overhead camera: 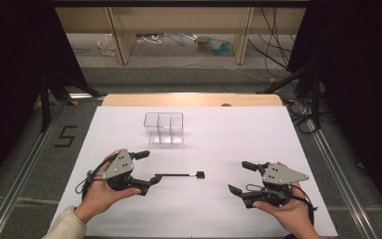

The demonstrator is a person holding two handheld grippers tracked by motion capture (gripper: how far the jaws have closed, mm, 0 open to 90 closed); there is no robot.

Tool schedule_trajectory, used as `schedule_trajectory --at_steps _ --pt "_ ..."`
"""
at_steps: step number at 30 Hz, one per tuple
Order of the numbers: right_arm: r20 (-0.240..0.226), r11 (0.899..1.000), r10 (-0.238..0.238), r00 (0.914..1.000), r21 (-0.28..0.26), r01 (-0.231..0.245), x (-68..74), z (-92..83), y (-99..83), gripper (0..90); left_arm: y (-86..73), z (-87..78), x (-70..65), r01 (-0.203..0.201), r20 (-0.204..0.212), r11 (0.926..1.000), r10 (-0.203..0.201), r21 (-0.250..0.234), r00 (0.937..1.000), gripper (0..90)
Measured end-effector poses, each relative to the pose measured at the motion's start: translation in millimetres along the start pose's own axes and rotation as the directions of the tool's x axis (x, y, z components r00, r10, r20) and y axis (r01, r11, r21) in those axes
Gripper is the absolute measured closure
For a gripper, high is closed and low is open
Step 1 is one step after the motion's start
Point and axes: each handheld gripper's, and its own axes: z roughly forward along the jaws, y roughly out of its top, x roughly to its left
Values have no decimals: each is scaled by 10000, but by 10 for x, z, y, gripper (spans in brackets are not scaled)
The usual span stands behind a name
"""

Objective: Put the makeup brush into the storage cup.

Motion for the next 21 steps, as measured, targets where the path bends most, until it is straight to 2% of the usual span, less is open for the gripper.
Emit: schedule_trajectory --at_steps 3,4,5,6,7,8,9,10,11,12,13,14,16,19,21 --pt "-11 10000 -6 10000 0 6 1 1 1 167 19 65 0 -71 140 9999 70 76 9999 150" --pt "-11 10000 -6 10000 0 6 1 1 1 167 23 83 -8 14 138 10000 -16 92 9999 151" --pt "-10 10000 -1 10000 95 2 -1 -8 2 167 32 95 3 -194 197 9997 192 122 9996 151" --pt "31 9997 -4 10000 253 3 -1 -20 7 166 34 110 -5 -77 192 9999 74 113 9998 151" --pt "31 9997 -4 10000 253 3 -1 -20 7 166 42 117 4 -211 214 9996 208 166 9996 151" --pt "-18 10000 -4 10000 13 4 2 2 1 167 45 130 1 -164 209 9998 161 145 9997 151" --pt "-18 10000 -4 10000 13 4 2 2 1 167 48 139 2 -183 218 9997 180 153 9996 151" --pt "14 9996 -23 10000 292 22 3 -18 7 166 51 147 6 -236 230 9996 232 178 9995 151" --pt "8 9996 -13 10000 298 13 3 -16 6 166 49 156 -1 -110 223 9998 106 189 9997 151" --pt "8 9996 -13 10000 298 13 3 -16 6 166 53 164 10 -290 240 9993 284 245 9993 151" --pt "10 9996 -8 10000 297 8 2 -15 5 166 51 174 3 -150 244 9995 143 261 9996 151" --pt "14 9995 14 10000 310 -15 1 -15 5 166 55 184 13 -314 254 9990 306 310 9992 153" --pt "-44 9999 44 10000 115 -43 2 2 -3 166 57 216 13 -278 314 9986 264 449 9992 155" --pt "-14 9995 31 10000 319 -31 4 -13 3 166 64 238 21 -424 376 9976 404 545 9985 155" --pt "-74 9999 64 10000 138 -62 4 3 -4 166 69 259 23 -439 434 9971 412 626 9982 156"
